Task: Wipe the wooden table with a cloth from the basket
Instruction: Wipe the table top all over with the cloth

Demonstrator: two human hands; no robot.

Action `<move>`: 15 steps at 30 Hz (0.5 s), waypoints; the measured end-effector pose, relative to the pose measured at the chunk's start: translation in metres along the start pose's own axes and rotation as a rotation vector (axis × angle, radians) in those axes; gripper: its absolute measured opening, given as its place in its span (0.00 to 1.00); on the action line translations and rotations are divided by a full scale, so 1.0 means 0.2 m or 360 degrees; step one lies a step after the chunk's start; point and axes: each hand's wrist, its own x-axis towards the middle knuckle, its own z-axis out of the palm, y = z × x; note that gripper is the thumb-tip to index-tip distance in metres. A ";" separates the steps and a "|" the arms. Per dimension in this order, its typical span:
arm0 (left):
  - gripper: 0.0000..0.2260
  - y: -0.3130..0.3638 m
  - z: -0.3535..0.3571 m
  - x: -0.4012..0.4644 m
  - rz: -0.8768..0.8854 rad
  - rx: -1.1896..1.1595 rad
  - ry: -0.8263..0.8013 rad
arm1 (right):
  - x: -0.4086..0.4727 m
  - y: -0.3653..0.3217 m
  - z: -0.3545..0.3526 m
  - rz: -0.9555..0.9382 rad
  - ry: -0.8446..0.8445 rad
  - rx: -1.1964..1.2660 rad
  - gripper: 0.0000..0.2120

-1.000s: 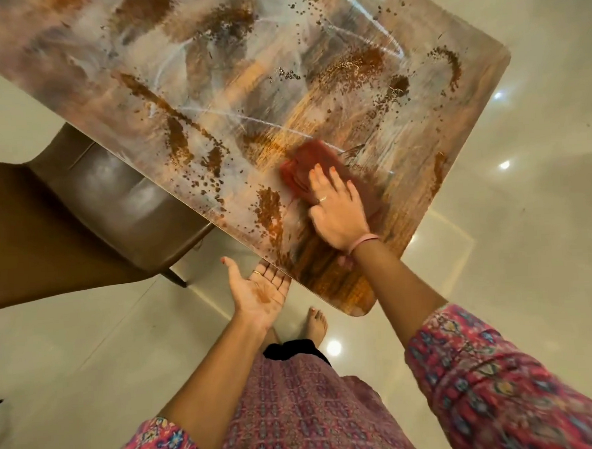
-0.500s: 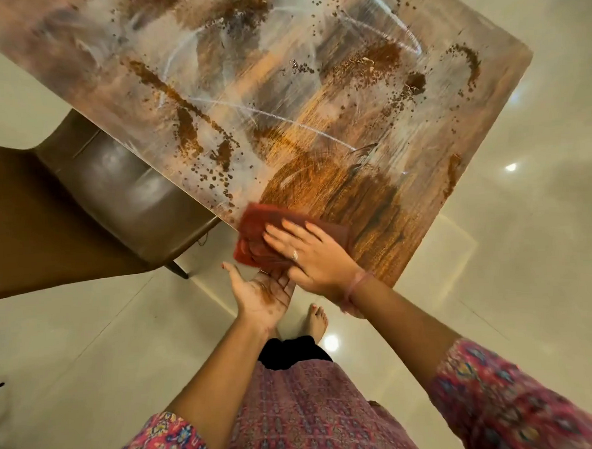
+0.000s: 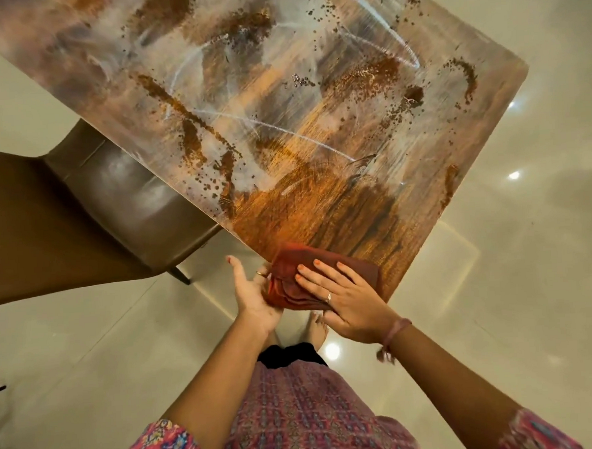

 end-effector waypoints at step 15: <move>0.24 -0.09 0.12 -0.05 0.0161 0.0374 0.0192 | 0.74 0.30 -0.37 0.0789 0.0329 0.0041 0.32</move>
